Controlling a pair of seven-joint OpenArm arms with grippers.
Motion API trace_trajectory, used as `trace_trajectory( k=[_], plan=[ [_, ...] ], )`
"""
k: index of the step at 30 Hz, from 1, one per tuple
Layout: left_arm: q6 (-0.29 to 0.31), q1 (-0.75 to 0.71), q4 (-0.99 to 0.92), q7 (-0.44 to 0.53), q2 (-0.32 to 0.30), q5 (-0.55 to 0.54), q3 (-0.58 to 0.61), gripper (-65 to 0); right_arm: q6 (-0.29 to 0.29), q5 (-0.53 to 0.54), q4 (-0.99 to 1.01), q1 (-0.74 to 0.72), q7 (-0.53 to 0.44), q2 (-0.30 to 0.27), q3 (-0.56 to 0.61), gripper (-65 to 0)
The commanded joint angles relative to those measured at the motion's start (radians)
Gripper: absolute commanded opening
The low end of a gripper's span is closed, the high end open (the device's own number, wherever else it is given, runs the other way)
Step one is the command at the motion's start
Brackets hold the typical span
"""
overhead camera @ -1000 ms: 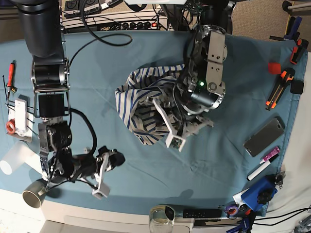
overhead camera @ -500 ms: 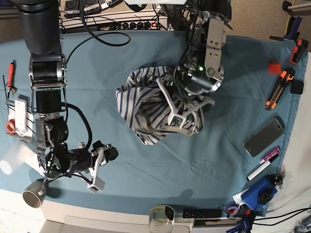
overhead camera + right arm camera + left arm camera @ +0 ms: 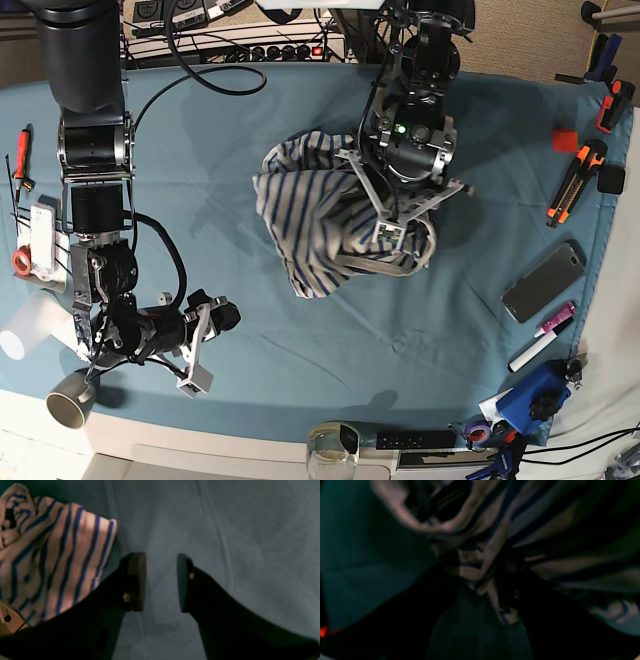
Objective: Fold the T-shirt properly
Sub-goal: 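Press the bundle with the left gripper and release the right gripper, then open the left gripper and lift it off the folded shirt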
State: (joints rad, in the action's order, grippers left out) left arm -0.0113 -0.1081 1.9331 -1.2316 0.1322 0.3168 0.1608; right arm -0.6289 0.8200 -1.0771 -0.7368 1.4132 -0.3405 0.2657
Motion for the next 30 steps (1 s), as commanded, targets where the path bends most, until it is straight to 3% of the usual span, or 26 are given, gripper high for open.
trace_trajectory(
  k=[1,9,14,17,21,24,27,30],
  plan=[
    [-0.019,0.007,0.025,-0.014,0.017,0.038,0.0,-42.1,-0.003,0.02,-0.014,-0.039,-0.017,-0.008,-0.006,-43.9],
    [-0.126,-0.071,0.194,-0.027,0.017,0.044,0.001,-42.1,-0.003,0.02,-0.014,-0.039,-0.017,-0.008,-0.006,-43.9],
    [-0.177,-0.147,0.391,0.077,0.017,0.017,0.001,-42.1,-0.003,0.021,-0.014,-0.039,-0.017,-0.008,-0.006,-43.9],
    [-0.161,-0.157,0.423,0.16,0.017,-0.139,0.001,-42.1,-0.003,0.021,-0.014,-0.039,-0.017,-0.007,-0.006,-43.9],
    [-0.002,-0.149,0.407,0.339,0.018,-0.328,0.001,-42.1,-0.003,0.021,-0.014,-0.039,-0.017,-0.006,-0.006,-43.9],
    [0.012,-0.103,0.372,0.339,0.017,-0.348,0.001,-42.2,-0.003,0.021,-0.014,-0.039,-0.017,-0.006,-0.006,-43.9],
    [0.013,-0.047,0.29,0.339,0.017,-0.347,0.001,-47.7,-0.003,0.021,-0.014,-0.039,-0.017,-0.006,-0.006,-43.9],
    [0.014,0.007,0.167,0.275,0.017,-0.347,0.001,-51.1,-0.003,0.021,-0.014,-0.039,-0.017,-0.006,-0.006,-43.9]
  ],
)
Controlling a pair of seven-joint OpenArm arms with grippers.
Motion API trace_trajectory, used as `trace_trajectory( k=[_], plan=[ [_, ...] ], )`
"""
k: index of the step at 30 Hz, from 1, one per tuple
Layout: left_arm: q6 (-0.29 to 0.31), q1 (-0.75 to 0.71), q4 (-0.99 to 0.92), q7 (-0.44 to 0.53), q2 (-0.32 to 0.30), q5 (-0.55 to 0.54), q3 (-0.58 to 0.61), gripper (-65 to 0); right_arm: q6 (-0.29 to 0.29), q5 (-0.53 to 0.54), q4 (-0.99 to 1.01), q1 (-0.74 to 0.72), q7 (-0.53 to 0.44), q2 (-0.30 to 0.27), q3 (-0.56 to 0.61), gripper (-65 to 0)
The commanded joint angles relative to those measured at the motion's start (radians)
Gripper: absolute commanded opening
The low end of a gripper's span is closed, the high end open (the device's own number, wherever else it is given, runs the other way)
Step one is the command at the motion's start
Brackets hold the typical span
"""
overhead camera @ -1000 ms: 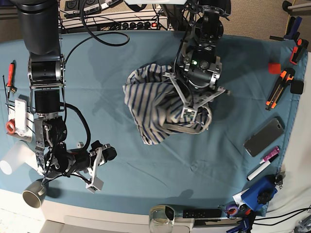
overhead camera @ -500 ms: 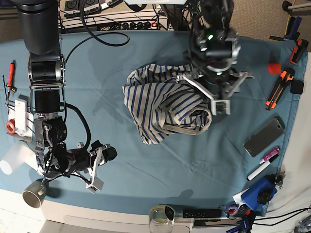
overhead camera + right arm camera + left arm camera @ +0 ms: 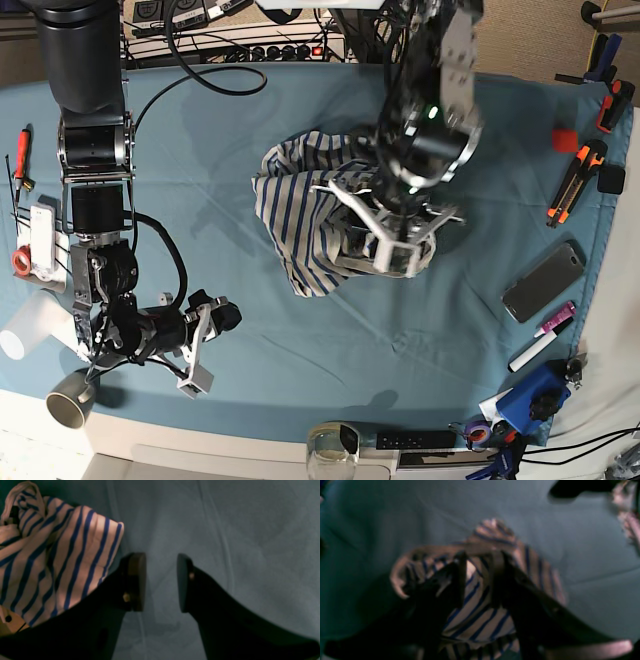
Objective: Fold the T-shirt properly
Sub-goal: 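Open the left gripper and lift it off the folded shirt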
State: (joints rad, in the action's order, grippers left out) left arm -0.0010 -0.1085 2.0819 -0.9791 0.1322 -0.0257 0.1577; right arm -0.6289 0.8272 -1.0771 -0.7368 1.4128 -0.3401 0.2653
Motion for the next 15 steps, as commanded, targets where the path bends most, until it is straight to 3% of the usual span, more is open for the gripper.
trace_trajectory(
  k=[1,4,8,12,15],
  plan=[
    [0.004,0.02,-0.012,-0.01,0.017,-0.004,0.004,-51.1,-0.003,0.013,-0.014,-0.039,-0.017,-0.006,-0.005,-43.9],
    [0.007,0.04,-0.042,-0.06,0.017,-0.001,0.004,-51.1,-0.003,0.013,-0.014,-0.039,-0.017,-0.007,-0.005,-43.9],
    [0.006,0.04,-0.05,-0.023,0.017,0.062,0.003,-51.5,-0.003,0.013,-0.014,-0.039,-0.017,-0.006,-0.005,-43.9],
    [-0.002,0.04,-0.151,0.009,0.017,0.177,-0.004,-58.8,-0.003,0.013,-0.014,-0.039,-0.017,-0.006,-0.005,-43.9],
    [-0.002,0.048,-0.257,0.048,0.017,0.232,-0.029,-60.1,-0.003,0.013,-0.014,-0.039,-0.017,-0.006,-0.005,-43.9]
  ],
)
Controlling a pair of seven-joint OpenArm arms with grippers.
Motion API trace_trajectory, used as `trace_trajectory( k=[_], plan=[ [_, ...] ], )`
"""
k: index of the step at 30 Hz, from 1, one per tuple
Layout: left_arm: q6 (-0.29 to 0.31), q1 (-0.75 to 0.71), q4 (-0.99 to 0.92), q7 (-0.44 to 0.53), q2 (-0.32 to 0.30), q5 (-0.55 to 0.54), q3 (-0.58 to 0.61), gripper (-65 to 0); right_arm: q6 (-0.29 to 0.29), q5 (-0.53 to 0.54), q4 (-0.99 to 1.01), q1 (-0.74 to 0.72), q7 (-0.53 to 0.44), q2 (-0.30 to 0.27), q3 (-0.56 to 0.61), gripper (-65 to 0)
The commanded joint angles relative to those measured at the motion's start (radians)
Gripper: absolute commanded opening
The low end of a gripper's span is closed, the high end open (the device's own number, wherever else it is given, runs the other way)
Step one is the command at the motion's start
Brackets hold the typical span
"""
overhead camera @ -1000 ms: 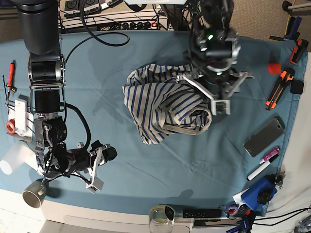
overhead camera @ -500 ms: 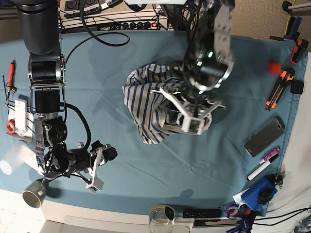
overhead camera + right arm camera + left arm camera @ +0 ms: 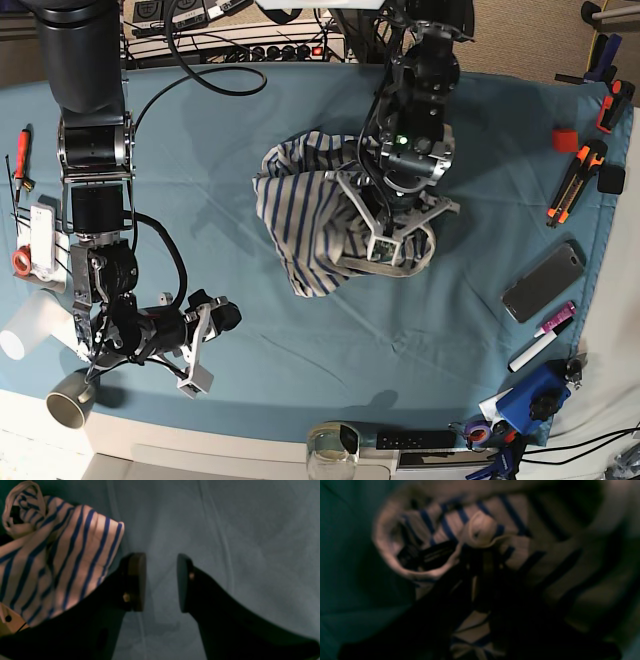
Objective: Fold the T-shirt properly
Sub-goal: 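Open the left gripper and lift it off the folded shirt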
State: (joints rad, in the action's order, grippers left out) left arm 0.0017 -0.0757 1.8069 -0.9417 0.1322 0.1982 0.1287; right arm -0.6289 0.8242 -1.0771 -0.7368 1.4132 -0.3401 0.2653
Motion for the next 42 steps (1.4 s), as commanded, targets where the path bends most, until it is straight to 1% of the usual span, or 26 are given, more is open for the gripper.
trace_trajectory(
  k=[1,2,3,5,6,7,8,10,12,13,16,18,23,25,27,30,31,34,39,42],
  plan=[
    [-0.005,0.021,-0.006,0.024,0.017,0.032,-0.012,-60.1,-0.003,0.016,-0.014,-0.039,-0.017,-0.007,-0.005,-43.9],
    [-0.013,0.028,-0.021,0.034,0.017,0.062,-0.028,-60.1,-0.003,0.016,-0.014,-0.039,-0.017,-0.008,-0.005,-43.9],
    [-0.047,0.038,-0.025,0.04,0.017,0.098,-0.048,-60.2,-0.003,0.016,-0.014,-0.039,-0.017,-0.009,-0.005,-43.9],
    [-0.143,0.068,-0.02,0.035,0.017,0.174,-0.101,-62.8,-0.003,0.016,-0.015,-0.039,-0.017,-0.016,-0.005,-43.9],
    [-0.177,0.088,-0.013,0.022,0.017,0.196,-0.134,-64.3,-0.003,0.017,-0.015,-0.039,-0.017,-0.023,-0.005,-43.9],
    [-0.189,0.109,-0.001,-0.006,0.017,0.199,-0.169,-65.0,-0.003,0.017,-0.015,-0.039,-0.017,-0.028,-0.006,-43.9],
    [-0.187,0.129,0.014,-0.046,0.017,0.189,-0.201,-65.0,-0.002,0.019,-0.015,-0.039,-0.017,-0.034,-0.006,-43.9],
    [-0.172,0.155,0.05,-0.108,0.017,0.127,-0.244,-65.0,0.009,0.061,-0.015,-0.039,-0.017,-0.048,-0.006,-43.9],
    [-0.144,0.151,0.079,-0.109,0.017,0.068,-0.254,-65.0,0.048,0.134,-0.015,-0.039,-0.017,-0.068,-0.006,-43.9],
    [-0.13,0.145,0.093,-0.111,0.018,0.051,-0.253,-65.0,0.048,0.148,-0.015,-0.039,-0.017,-0.075,-0.007,-43.9],
    [-0.128,0.107,0.152,-0.12,0.017,0.041,-0.236,-65.0,0.046,0.12,-0.015,-0.038,-0.017,-0.086,-0.039,-43.9],
    [-0.129,0.068,0.209,-0.12,0.017,0.044,-0.235,-65.0,0.047,0.121,-0.015,-0.038,-0.017,-0.097,-0.075,-43.9],
    [-0.131,-0.079,0.375,-0.061,0.017,0.025,-0.235,-65.0,0.047,0.13,-0.015,-0.038,-0.017,-0.124,-0.236,-43.9],
    [-0.103,-0.136,0.425,-0.031,0.017,0.026,-0.235,-65.0,0.047,0.128,-0.015,-0.036,-0.017,-0.126,-0.312,-43.9],
    [-0.067,-0.19,0.462,-0.026,0.017,0.025,-0.236,-65.0,0.045,0.127,-0.015,-0.031,-0.017,-0.126,-0.379,-43.9],
    [-0.065,-0.269,0.496,0.006,0.017,0.024,-0.236,-65.0,0.041,0.076,-0.016,-0.007,-0.017,-0.127,-0.459,-43.9],
    [-0.068,-0.293,0.502,0.023,0.017,0.024,-0.236,-65.0,0.04,0.057,-0.016,0.003,-0.017,-0.135,-0.467,-43.9],
    [-0.072,-0.359,0.511,0.027,0.017,0.018,-0.236,-65.0,0.04,0.03,-0.016,0.034,-0.017,-0.169,-0.465,-43.9],
    [-0.072,-0.465,0.544,0.043,0.017,0.014,-0.236,-65.0,0.044,0.02,-0.016,0.078,-0.017,-0.238,-0.465,-43.9],
    [-0.072,-0.518,0.549,0.044,0.017,0.014,-0.236,-65.0,0.059,0.02,-0.016,0.103,-0.017,-0.283,-0.466,-43.9]
  ],
)
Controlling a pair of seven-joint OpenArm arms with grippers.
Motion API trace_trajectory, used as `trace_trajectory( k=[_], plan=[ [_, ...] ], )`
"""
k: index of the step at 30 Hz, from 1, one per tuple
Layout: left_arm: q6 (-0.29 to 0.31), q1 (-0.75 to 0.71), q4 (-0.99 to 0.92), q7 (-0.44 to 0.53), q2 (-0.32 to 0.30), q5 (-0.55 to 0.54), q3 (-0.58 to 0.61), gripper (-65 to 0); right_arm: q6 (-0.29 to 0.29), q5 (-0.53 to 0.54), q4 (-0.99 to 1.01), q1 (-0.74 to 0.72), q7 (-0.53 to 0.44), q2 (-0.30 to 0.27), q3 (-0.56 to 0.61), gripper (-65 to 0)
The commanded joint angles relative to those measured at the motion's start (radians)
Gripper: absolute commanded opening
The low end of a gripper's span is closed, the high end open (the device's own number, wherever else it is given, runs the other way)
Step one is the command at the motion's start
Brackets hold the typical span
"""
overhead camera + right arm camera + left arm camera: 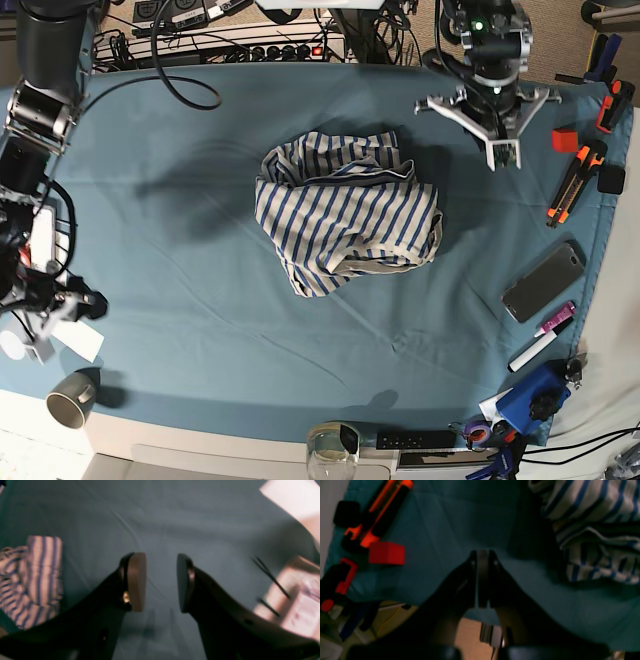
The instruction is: Fold the T-shirt properly
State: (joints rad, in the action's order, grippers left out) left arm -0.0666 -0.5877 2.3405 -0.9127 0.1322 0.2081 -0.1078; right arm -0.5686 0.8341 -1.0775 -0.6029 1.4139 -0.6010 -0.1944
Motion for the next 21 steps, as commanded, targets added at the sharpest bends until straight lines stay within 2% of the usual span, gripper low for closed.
trace_trajectory(
  k=[1,8,14,16,21],
  plan=[
    [-0.003,-0.022,0.016,0.014,0.017,0.004,0.001,-65.0,0.002,0.011,-0.016,-0.022,-0.018,-0.04,-0.006,-43.9],
    [-0.002,-0.083,0.016,0.008,0.017,0.015,0.0,-65.0,0.024,0.026,-0.016,0.076,-0.018,-0.154,-0.027,-43.9],
    [0.001,-0.082,0.016,0.006,0.014,0.015,0.0,-65.0,0.023,0.033,-0.016,0.176,-0.018,-0.194,-0.142,-43.9],
    [0.001,-0.08,0.016,0.01,-0.008,0.014,0.001,-65.0,0.022,0.034,-0.016,0.211,-0.018,-0.194,-0.211,-43.9],
    [0.0,-0.08,0.016,0.018,-0.107,0.015,0.0,-65.0,-0.029,0.033,-0.016,0.317,-0.018,-0.195,-0.37,-43.9]
  ],
)
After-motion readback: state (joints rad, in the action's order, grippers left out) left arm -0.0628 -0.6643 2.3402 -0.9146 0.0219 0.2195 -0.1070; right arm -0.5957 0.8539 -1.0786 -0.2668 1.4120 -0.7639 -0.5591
